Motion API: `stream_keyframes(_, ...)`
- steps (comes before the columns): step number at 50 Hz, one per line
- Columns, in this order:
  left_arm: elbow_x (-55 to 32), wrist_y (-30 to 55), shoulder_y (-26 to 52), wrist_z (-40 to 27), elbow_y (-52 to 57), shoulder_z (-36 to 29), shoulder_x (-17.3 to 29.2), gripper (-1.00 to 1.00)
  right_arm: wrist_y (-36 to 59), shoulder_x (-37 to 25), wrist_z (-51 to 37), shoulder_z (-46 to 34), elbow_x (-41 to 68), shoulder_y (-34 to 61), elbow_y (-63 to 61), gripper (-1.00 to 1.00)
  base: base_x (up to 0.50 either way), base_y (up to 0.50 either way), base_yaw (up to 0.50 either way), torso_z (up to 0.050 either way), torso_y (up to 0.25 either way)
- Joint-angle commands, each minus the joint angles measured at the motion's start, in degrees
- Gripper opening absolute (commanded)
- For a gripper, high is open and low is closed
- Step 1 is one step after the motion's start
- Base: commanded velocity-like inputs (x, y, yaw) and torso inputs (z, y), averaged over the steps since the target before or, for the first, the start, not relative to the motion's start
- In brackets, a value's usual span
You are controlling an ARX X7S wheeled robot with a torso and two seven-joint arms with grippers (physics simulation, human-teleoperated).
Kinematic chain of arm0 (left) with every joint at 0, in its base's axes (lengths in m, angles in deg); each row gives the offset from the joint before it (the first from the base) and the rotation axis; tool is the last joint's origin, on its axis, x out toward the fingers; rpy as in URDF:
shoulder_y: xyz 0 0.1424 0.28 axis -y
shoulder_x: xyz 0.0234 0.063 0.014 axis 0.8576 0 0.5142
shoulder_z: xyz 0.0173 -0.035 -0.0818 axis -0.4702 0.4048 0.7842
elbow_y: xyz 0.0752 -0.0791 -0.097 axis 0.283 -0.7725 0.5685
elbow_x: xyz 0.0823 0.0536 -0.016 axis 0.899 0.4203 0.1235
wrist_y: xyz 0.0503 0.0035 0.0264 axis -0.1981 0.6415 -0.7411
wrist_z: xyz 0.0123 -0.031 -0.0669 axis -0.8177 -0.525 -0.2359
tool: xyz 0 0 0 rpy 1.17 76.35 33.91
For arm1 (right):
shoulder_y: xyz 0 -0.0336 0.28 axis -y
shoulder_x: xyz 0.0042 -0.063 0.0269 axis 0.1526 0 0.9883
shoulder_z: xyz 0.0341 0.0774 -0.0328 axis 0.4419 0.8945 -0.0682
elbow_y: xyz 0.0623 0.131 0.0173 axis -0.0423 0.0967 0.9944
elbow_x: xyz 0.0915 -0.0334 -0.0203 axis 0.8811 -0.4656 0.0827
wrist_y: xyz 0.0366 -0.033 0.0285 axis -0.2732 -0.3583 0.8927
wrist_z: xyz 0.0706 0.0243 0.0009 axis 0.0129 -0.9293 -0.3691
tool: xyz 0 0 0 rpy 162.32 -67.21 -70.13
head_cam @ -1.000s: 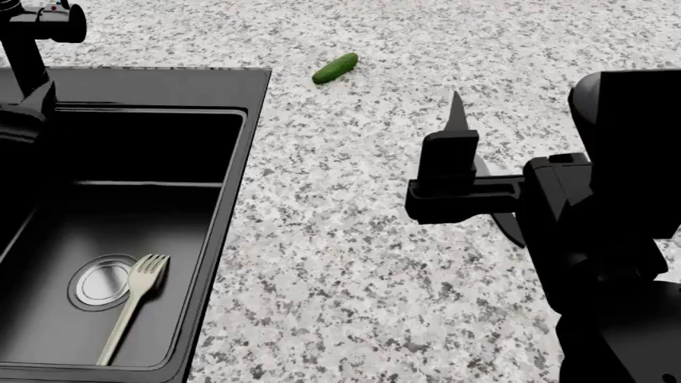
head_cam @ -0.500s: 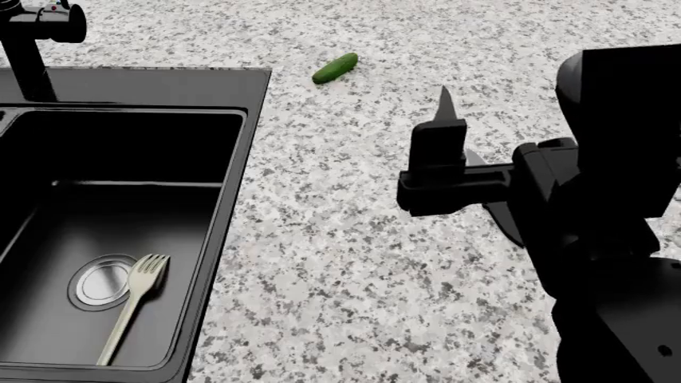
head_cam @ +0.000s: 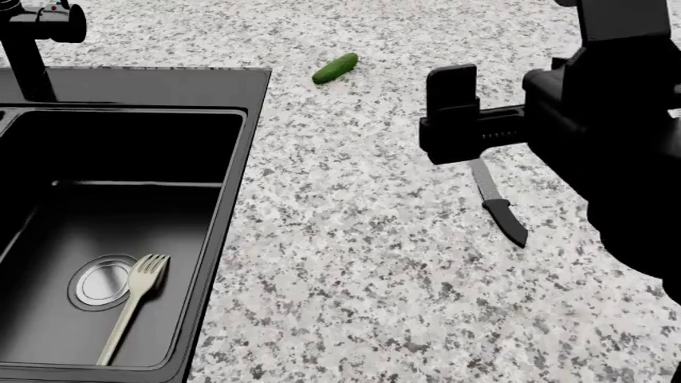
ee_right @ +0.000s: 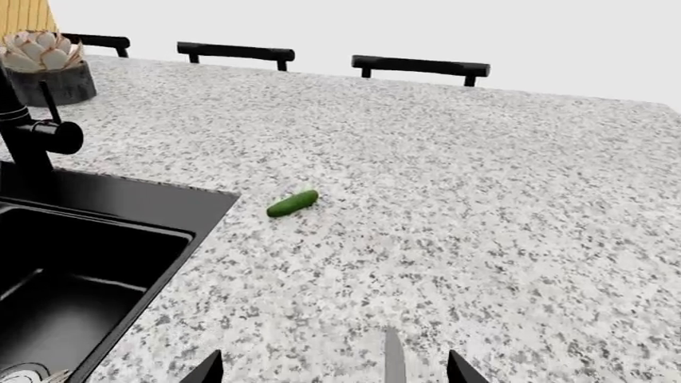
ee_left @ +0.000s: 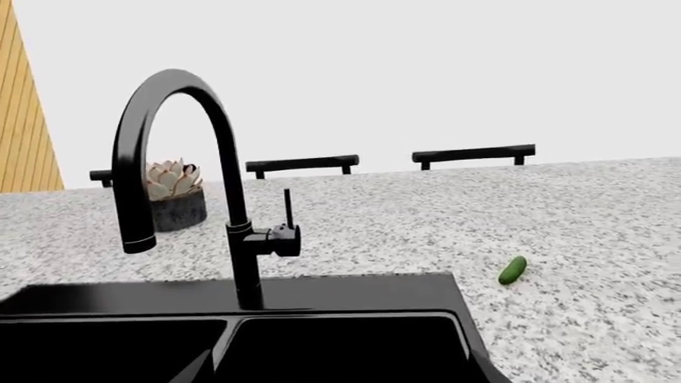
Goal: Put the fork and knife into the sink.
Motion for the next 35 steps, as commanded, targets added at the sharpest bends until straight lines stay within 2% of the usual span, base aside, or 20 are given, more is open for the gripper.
stream_keyframes(1, 1.96, -1.62, -1.51, 3.03, 0.66, -0.17, 0.5, 1.0, 0.22, -3.7, -2.13, -5.38, 5.91, 5.12, 11.66, 1.0, 0.0, 0.0, 0.0, 0.0, 0.0)
stream_keyframes(5, 0.02, -1.3, -0.45, 1.3, 0.48, -0.38, 0.24, 1.0, 0.32, -4.38, -3.22, -5.66, 7.26, 5.8, 14.15, 1.0, 0.0, 0.0, 0.0, 0.0, 0.0)
stream_keyframes(16, 1.33, -2.46, -1.99, 3.06, 0.93, -0.56, 0.64, 1.0, -3.5, -6.7, -2.98, -5.66, 7.52, 1.96, 17.03, 1.0, 0.0, 0.0, 0.0, 0.0, 0.0)
stream_keyframes(22, 0.02, -2.34, -1.68, 1.91, 0.77, -0.59, 0.89, 1.0, -3.17, -7.06, -3.64, -5.8, 8.06, 0.54, 17.46, 1.0, 0.0, 0.0, 0.0, 0.0, 0.0)
stream_keyframes(30, 1.51, -2.9, -1.77, 3.26, 0.96, -1.73, 0.64, 1.0, -5.89, -7.31, -2.74, -8.27, 6.34, 0.05, 20.73, 1.0, 0.0, 0.0, 0.0, 0.0, 0.0)
stream_keyframes(35, 2.74, -3.6, -2.17, 4.68, 0.89, -2.14, 0.61, 1.0, -9.63, -6.84, 0.27, -12.92, 3.25, 1.97, 24.81, 1.0, 0.0, 0.0, 0.0, 0.0, 0.0)
